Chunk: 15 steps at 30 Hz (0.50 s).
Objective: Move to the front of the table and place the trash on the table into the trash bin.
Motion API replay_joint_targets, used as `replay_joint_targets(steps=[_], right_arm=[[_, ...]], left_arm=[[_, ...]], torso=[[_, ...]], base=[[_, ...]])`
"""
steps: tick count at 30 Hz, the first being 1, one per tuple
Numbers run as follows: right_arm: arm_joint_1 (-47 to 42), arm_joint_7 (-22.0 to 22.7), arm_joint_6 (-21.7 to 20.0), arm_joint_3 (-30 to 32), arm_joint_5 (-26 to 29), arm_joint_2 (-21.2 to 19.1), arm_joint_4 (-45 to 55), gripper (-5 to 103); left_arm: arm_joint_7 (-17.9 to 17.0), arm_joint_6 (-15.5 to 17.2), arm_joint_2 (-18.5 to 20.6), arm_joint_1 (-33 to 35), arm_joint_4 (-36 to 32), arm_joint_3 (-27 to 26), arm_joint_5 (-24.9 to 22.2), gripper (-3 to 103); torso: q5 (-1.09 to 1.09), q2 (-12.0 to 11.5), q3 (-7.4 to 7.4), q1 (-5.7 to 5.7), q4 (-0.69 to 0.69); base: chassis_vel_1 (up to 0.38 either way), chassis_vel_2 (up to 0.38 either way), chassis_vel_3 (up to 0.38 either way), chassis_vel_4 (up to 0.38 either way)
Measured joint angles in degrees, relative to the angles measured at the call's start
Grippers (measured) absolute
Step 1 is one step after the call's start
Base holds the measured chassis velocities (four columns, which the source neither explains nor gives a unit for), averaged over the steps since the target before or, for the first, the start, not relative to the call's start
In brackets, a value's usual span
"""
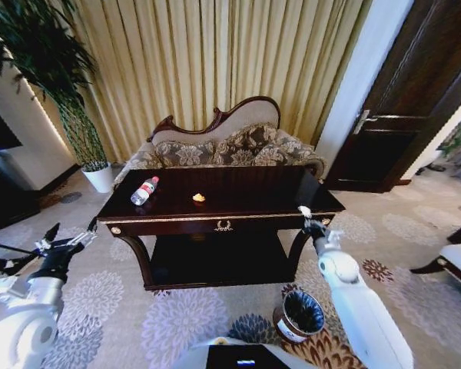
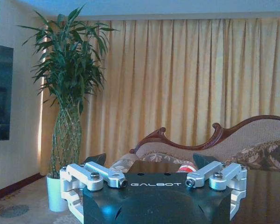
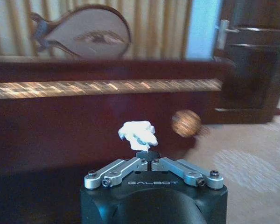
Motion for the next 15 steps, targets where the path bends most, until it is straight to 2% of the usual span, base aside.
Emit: replay_joint_targets(steps=[5, 8, 15], right_arm=[[-2.8, 0.0, 0.9, 2.7, 0.3, -0.4, 0.5, 0], [-3.4, 0.0, 1.1, 3.3, -1.5, -0.2, 0.0, 0], [-4.3, 0.0, -0.1, 2.8, -10.0, 1.3, -5.5, 0]], left_arm=[[0.2, -0.3, 0.0, 0.2, 0.0, 0.3, -0.1, 100], [0.2, -0.3, -0.1, 0.0, -0.1, 1.2, 0.0, 100], [0.2, -0.3, -0.1, -0.6, -0.1, 2.0, 0.2, 100]], torso=[[-0.03, 0.1, -0.04, -0.08, 0.01], [-0.03, 0.1, -0.04, -0.08, 0.01], [-0.02, 0.0, -0.02, -0.05, 0.01]], base=[[0.000, 0.000, 0.000, 0.000], [0.000, 0.000, 0.000, 0.000], [0.000, 0.000, 0.000, 0.000]])
